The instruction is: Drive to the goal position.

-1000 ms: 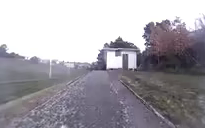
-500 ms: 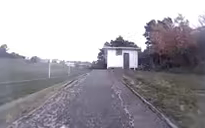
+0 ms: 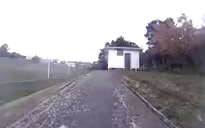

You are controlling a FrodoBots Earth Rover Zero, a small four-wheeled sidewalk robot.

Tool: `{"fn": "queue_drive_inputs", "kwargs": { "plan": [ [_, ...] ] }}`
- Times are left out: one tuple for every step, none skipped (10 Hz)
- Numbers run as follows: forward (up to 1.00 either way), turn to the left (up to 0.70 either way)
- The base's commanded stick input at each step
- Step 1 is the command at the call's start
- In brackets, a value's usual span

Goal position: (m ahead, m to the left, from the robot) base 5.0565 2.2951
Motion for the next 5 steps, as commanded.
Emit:
{"fn": "queue_drive_inputs", "kwargs": {
  "plan": [
    [0.70, -0.02],
    [0.70, 0.00],
    [0.70, 0.00],
    [0.70, -0.02],
    [0.70, -0.06]
  ]
}}
